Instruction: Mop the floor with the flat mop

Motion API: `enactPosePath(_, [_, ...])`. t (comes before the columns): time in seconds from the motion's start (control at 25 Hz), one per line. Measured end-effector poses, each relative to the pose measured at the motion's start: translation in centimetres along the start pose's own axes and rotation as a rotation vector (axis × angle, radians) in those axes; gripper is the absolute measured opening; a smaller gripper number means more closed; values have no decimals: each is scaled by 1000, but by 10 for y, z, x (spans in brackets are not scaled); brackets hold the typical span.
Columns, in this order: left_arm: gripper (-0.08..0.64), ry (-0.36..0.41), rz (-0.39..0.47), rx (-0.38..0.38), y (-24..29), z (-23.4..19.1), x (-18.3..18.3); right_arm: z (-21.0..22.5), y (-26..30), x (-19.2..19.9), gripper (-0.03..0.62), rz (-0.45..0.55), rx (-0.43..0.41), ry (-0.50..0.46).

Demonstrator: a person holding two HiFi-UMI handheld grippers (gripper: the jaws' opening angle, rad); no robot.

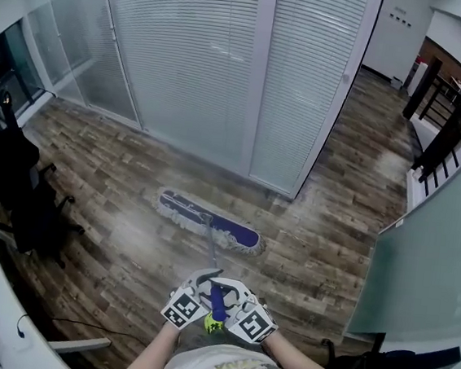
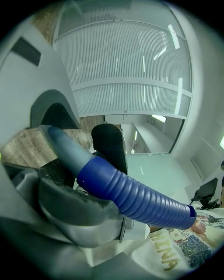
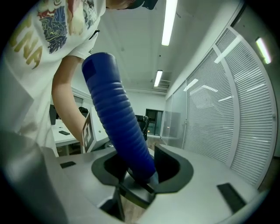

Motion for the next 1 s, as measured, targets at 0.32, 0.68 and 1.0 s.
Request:
enactPosePath(0.32, [170, -9, -25, -28, 1, 112, 1, -67, -89, 3, 156, 37, -20, 12])
enactPosePath(0.68, [169, -46, -20, -85, -27, 188, 11, -135, -132, -4, 155, 67, -100, -12])
enactPosePath(1.0, [167, -5, -35, -93, -26, 165, 19, -120, -112, 3, 155, 72, -145, -23])
Point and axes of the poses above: the fingertips, and each gripper's own axes: y forward along the fingers, z to its right, x out of its underside, the point moved 5 cm from there along -y, backward along the fingers, and after that the axes turned 4 degrees about x, right-handed, at the moved point
